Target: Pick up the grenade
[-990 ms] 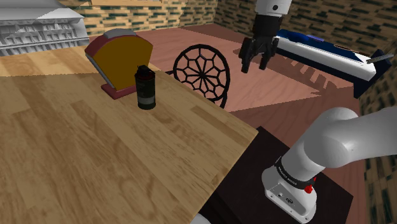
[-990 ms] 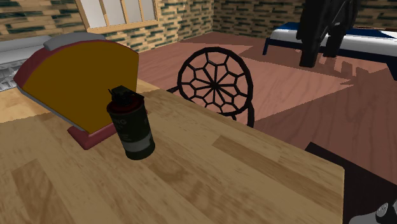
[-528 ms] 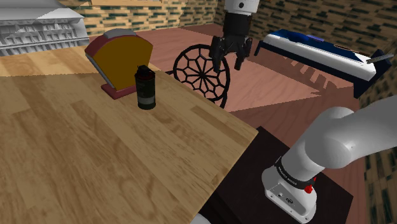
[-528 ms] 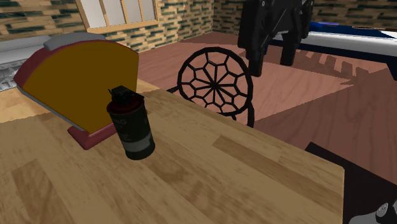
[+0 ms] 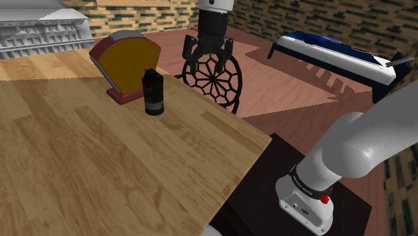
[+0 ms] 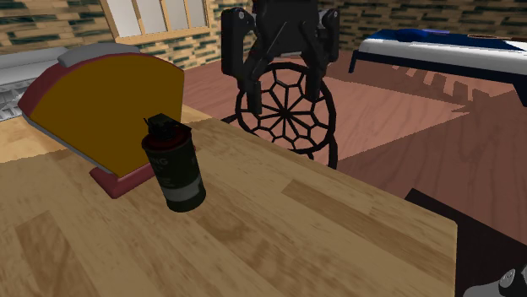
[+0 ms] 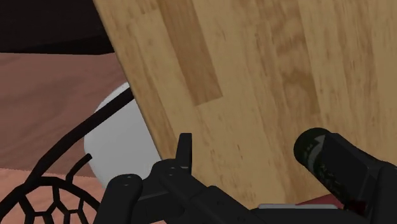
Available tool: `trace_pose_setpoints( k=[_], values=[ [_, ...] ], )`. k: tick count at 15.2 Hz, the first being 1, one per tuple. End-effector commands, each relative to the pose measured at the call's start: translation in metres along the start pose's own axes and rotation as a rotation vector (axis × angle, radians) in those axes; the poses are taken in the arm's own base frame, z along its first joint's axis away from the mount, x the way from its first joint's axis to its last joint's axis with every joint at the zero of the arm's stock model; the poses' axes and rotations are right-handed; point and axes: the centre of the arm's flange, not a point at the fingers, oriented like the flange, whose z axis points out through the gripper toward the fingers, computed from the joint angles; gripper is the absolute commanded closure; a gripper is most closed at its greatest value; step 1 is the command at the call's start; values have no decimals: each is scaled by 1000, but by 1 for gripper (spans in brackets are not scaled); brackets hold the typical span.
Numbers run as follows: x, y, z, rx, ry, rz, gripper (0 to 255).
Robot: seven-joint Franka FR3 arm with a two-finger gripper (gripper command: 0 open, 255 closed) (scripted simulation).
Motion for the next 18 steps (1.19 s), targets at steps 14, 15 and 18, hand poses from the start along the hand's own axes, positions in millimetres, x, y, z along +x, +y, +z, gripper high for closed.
trace_pose_setpoints(
  k=[14,15,18],
  values=[
    [66,-134,15,27,15,27,0],
    [66,-134,21,27,15,27,0],
    [69,-134,36,27,15,27,0]
  ],
)
